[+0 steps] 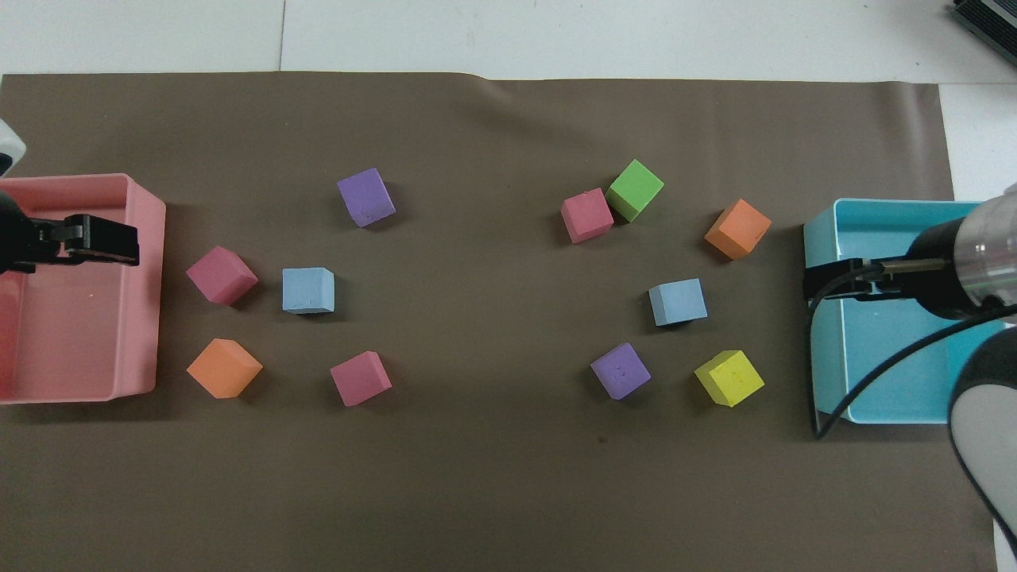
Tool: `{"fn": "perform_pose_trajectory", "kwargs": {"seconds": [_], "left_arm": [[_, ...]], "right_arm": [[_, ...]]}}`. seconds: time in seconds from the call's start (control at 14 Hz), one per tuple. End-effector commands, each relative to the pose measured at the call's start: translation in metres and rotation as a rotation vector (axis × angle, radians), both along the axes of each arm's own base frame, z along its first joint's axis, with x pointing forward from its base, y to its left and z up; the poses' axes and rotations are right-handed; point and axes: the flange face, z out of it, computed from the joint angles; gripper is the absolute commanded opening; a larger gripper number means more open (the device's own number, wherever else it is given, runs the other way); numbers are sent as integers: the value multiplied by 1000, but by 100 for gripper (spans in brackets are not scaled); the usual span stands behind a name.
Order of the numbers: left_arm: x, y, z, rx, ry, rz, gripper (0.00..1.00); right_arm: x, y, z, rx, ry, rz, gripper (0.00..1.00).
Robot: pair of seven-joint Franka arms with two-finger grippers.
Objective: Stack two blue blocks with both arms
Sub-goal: 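Reach the right gripper toward the light-blue cube near the blue bin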
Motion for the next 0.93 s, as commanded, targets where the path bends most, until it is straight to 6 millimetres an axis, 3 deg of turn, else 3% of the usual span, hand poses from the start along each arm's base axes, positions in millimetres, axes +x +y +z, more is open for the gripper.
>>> {"fn": "perform_pose_trajectory", "kwargs": {"seconds": [0.0,0.36,0.5,0.71,0.85], "left_arm": [[-3,4,3,-12,10,1,100],[-4,4,3,-12,9,1,100],[-4,4,3,-12,9,1,100],[-3,3,3,-12,10,-1,100],[-3,3,3,-12,10,-1,100]], "right_arm": [[8,24,-31,20,20,39,100],[17,56,-119,17,48,95,100],[26,61,-144,19,52,105,100],[30,57,-172,22,23,168,100],[38,57,-201,20,46,166,100]]}}
